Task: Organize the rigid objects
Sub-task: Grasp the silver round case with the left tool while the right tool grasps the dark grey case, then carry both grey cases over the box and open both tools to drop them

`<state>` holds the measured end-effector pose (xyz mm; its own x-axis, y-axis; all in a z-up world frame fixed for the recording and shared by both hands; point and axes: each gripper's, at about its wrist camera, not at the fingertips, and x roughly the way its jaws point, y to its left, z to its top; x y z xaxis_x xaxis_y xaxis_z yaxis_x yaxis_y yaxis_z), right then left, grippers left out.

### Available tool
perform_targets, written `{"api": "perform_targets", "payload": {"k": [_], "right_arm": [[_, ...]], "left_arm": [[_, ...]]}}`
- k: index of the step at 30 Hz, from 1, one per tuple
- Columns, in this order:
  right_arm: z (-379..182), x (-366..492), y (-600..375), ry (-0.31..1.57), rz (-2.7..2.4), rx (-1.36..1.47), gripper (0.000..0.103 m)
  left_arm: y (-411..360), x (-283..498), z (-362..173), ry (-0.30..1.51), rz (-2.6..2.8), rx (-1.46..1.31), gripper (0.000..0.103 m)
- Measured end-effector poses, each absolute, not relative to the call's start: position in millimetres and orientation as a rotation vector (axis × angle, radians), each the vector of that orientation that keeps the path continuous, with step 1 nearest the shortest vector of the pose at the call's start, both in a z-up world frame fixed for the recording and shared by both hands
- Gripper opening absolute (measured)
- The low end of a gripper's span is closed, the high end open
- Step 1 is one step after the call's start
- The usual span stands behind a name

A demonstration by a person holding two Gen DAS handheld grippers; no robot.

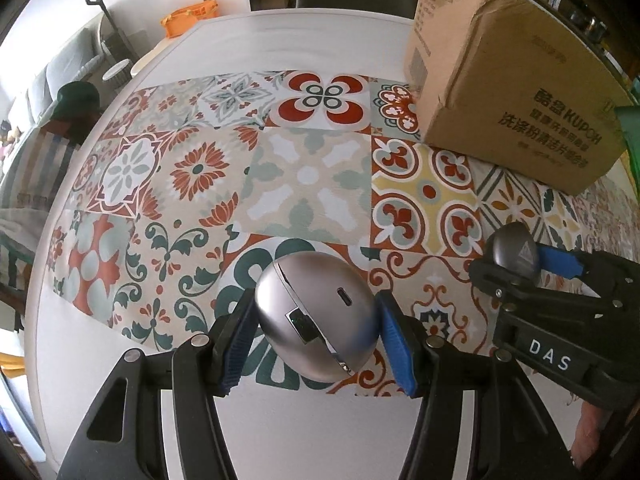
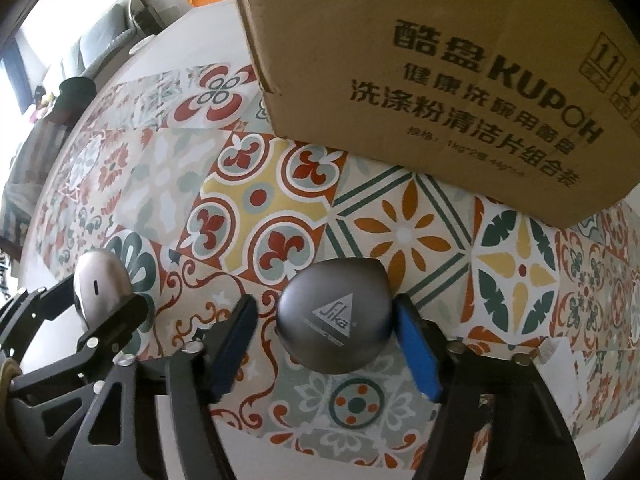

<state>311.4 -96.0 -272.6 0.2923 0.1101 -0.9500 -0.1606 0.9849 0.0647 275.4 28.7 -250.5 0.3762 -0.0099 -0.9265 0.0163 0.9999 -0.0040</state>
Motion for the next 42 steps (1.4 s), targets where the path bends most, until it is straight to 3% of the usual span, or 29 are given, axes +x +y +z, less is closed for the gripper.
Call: {"api": "perform_targets", "payload": {"k": [2, 10, 42], "right_arm": [[-276, 314, -95, 1.261, 0.178, -0.043, 0.056], [-272, 298, -110, 1.23, 0.19, -0.008, 0.056], [-112, 219, -193, 0.931, 0.095, 0.149, 0.056]], "left_arm": [[27, 275, -251, 1.183, -0.018, 0.015, 0.058], [16, 269, -241, 1.162, -0.049, 0.027, 0.058], [-48, 242, -92, 0.883, -0.242, 0.051, 0.058]]}}
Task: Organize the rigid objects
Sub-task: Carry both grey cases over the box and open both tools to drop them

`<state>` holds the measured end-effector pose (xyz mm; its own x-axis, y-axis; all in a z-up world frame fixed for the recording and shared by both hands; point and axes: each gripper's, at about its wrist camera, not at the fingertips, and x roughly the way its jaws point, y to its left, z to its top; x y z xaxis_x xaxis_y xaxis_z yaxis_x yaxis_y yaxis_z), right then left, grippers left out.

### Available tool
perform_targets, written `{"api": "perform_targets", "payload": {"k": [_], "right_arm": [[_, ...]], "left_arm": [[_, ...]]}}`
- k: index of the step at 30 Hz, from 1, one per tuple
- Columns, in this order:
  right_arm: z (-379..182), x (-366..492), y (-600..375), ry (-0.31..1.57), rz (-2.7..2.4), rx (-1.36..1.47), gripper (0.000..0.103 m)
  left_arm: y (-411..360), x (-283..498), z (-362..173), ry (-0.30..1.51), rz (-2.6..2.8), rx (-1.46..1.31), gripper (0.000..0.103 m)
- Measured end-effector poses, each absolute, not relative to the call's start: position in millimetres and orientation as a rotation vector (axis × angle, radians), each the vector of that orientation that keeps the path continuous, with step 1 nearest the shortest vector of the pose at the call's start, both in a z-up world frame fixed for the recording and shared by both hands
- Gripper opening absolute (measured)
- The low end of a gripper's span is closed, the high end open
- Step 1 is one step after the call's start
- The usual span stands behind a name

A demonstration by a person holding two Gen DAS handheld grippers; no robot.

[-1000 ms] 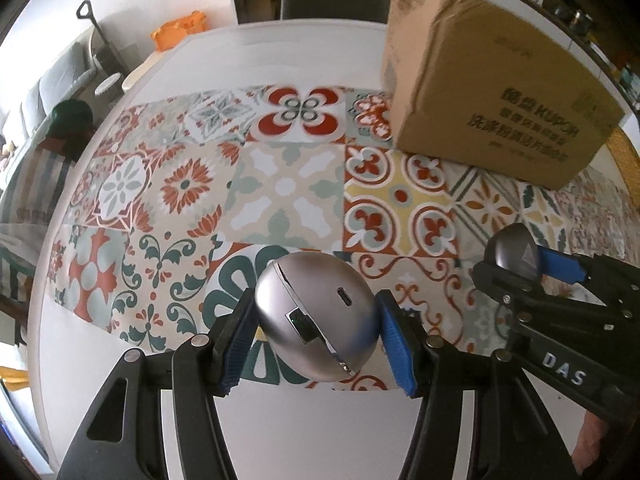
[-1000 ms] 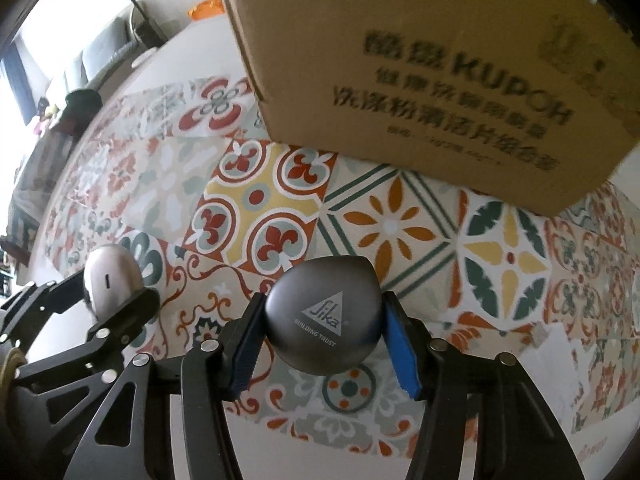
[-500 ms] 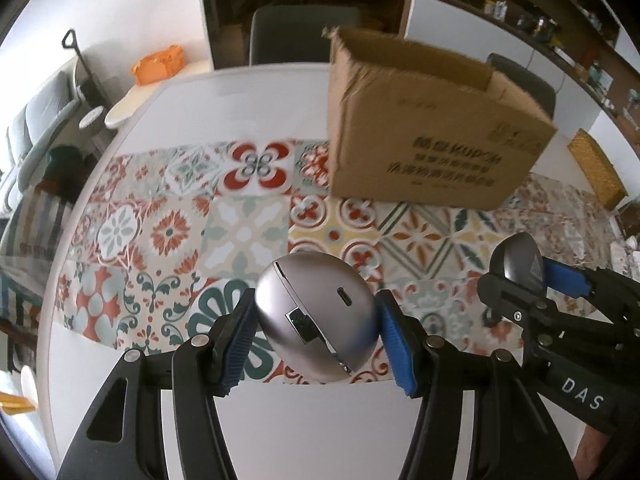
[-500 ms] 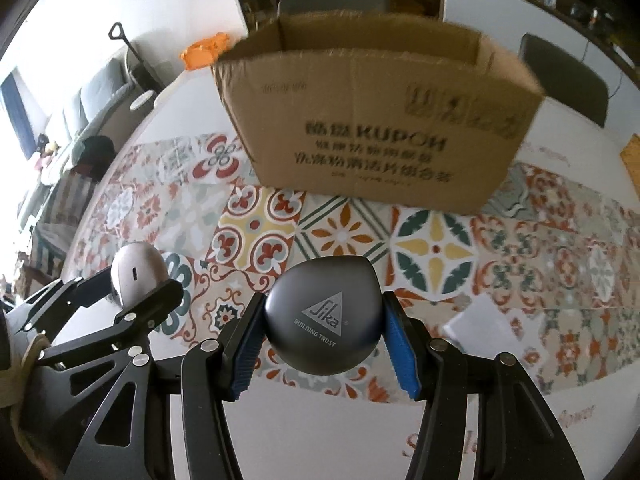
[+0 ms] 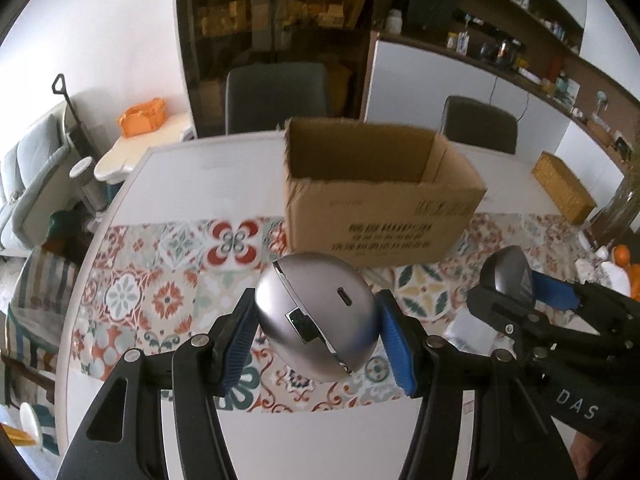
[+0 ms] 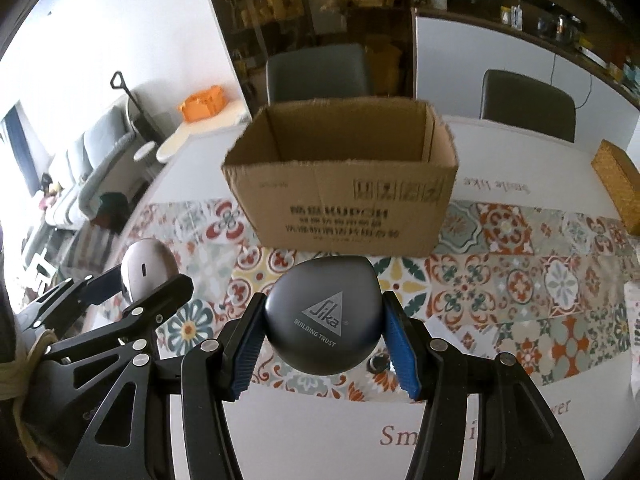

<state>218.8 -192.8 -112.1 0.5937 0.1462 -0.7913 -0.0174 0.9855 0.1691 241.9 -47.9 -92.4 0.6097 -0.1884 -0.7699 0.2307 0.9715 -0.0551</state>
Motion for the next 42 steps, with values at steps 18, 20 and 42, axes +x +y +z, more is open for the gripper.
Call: {"api": "perform_targets", "payload": {"k": [18, 20, 42], "right_arm": [[-46, 227, -211, 0.761, 0.077, 0.159, 0.056], [-41, 232, -212, 0.749, 0.078, 0.154, 0.056], [-15, 314, -231, 0.708, 0.05, 0.143, 0.056]], "left_arm": [[-69, 270, -35, 0.766, -0.258, 0.051, 0.058], [-70, 275, -30, 0.757, -0.26, 0.05, 0.058], [-89, 354, -13, 0.74, -0.245, 0.076, 0.058]]}}
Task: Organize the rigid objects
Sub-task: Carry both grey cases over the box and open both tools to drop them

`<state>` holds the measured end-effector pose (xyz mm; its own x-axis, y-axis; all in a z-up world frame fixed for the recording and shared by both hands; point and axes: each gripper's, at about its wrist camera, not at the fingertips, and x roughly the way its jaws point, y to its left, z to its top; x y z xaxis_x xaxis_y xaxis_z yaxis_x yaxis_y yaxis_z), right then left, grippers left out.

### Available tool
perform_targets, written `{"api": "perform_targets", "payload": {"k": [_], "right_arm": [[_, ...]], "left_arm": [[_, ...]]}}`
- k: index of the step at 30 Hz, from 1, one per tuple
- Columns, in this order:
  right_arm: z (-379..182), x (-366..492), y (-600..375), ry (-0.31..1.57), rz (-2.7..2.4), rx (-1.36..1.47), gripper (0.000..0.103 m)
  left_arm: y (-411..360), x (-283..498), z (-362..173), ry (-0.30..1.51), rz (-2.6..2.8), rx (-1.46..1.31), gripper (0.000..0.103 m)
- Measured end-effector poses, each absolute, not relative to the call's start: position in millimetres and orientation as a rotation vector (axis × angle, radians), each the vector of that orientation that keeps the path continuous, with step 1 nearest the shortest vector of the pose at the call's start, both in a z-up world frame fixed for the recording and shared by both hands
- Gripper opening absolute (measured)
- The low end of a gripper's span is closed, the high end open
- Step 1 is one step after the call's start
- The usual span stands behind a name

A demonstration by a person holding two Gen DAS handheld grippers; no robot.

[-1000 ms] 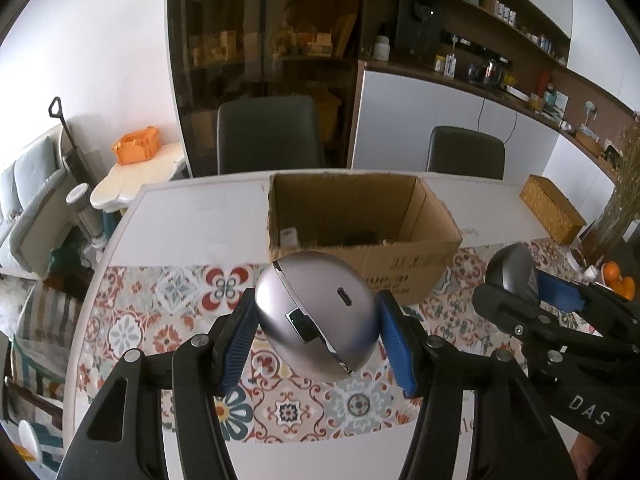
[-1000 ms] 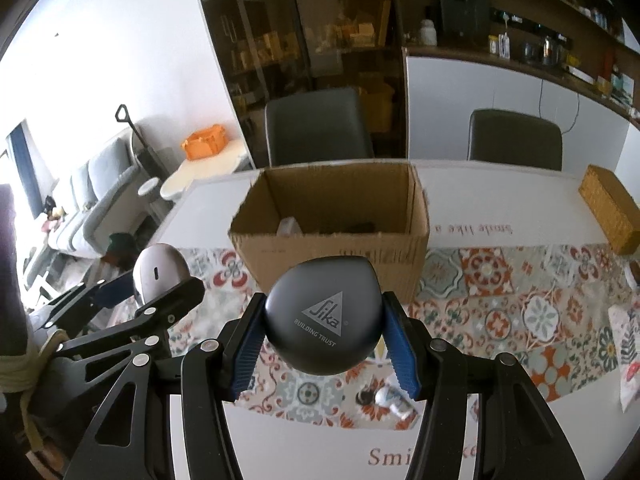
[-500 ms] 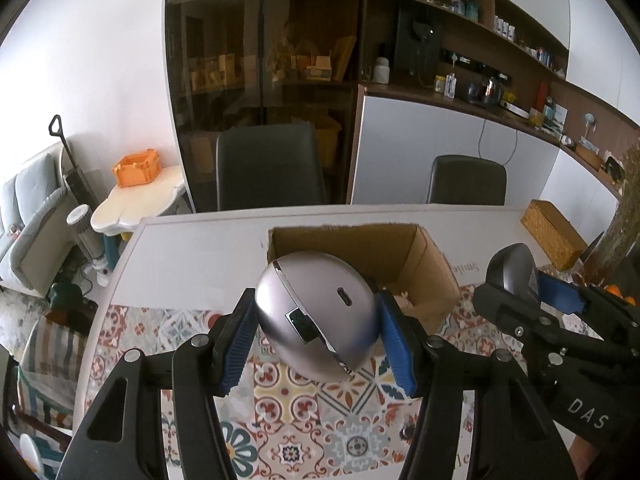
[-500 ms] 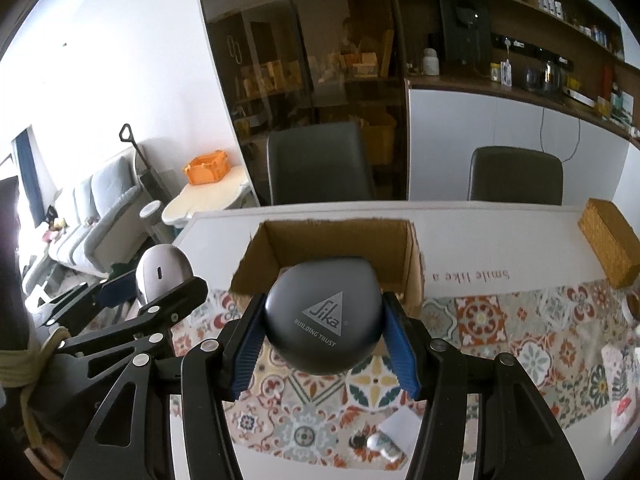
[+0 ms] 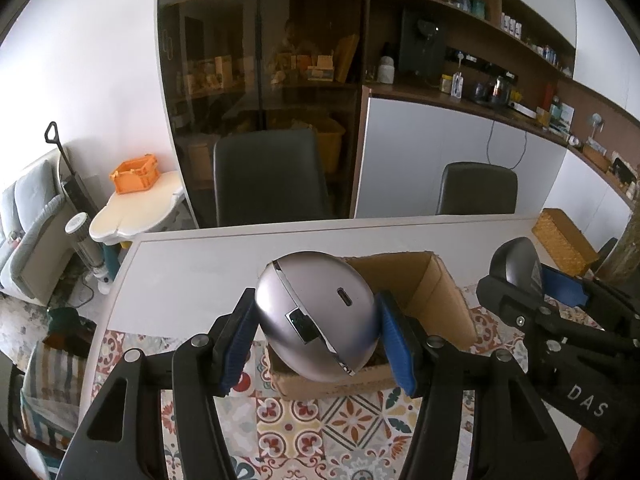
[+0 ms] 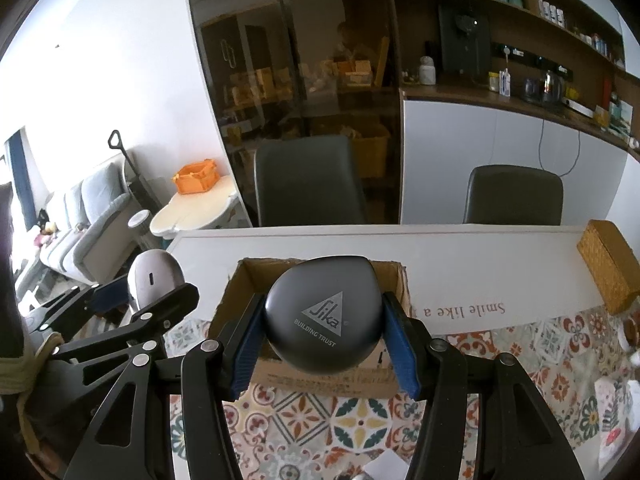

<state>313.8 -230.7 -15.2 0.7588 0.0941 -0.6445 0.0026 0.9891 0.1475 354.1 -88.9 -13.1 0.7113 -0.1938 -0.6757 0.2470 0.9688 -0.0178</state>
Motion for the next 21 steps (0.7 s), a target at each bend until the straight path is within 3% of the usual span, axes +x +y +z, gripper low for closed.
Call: {"api": "perform_targets", "payload": {"k": [21], "right_arm": [[-86, 399, -242, 0.957, 0.044, 0.149, 0.056]], "left_arm": [[-99, 422, -79, 0.954, -0.219, 0.113, 0.058]]}}
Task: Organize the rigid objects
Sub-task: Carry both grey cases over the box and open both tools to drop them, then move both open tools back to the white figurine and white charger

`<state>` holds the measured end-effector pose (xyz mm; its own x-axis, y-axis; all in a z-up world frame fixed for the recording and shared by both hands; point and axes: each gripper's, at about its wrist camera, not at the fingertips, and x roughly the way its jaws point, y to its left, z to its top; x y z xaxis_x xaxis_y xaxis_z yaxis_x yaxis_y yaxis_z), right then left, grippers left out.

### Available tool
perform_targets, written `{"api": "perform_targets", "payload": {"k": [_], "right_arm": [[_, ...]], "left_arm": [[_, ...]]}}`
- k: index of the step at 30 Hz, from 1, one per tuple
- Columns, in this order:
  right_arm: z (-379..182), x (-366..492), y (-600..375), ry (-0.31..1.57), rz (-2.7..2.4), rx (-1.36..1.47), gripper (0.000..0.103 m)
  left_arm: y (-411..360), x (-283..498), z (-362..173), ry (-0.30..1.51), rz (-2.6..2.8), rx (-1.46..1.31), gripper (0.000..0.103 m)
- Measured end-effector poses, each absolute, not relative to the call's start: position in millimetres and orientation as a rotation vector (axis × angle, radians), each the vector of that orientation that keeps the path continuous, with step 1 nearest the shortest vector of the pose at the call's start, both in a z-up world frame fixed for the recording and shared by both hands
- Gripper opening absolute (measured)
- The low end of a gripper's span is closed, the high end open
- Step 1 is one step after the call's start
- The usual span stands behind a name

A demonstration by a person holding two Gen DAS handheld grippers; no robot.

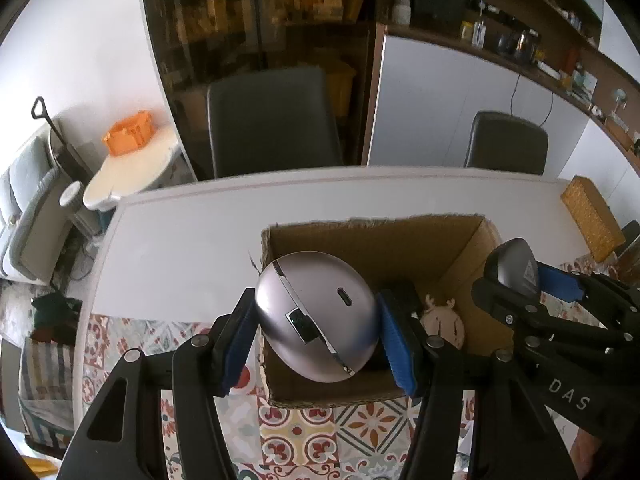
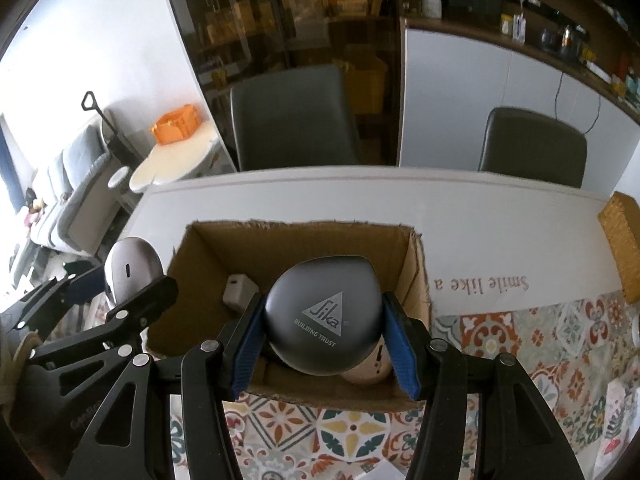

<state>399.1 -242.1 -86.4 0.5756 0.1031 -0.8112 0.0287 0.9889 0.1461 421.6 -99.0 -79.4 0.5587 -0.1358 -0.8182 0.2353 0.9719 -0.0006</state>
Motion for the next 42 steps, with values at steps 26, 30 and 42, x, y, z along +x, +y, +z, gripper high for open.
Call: {"api": "perform_targets", "payload": {"k": [26, 30, 42], "right_arm": [[-98, 381, -252, 0.977, -0.039, 0.199, 0.077], [-86, 354, -254, 0.939, -0.055, 0.198, 0.077], [-72, 271, -283, 0.864, -0.117, 0.279, 0.077]], "left_arm": [[-82, 381, -72, 0.894, -0.069, 0.138, 0.087], [-82, 361, -67, 0.877, -0.091, 0.12, 0.088], [-102, 294, -61, 0.824, -0.175, 0.141, 0.088]]}}
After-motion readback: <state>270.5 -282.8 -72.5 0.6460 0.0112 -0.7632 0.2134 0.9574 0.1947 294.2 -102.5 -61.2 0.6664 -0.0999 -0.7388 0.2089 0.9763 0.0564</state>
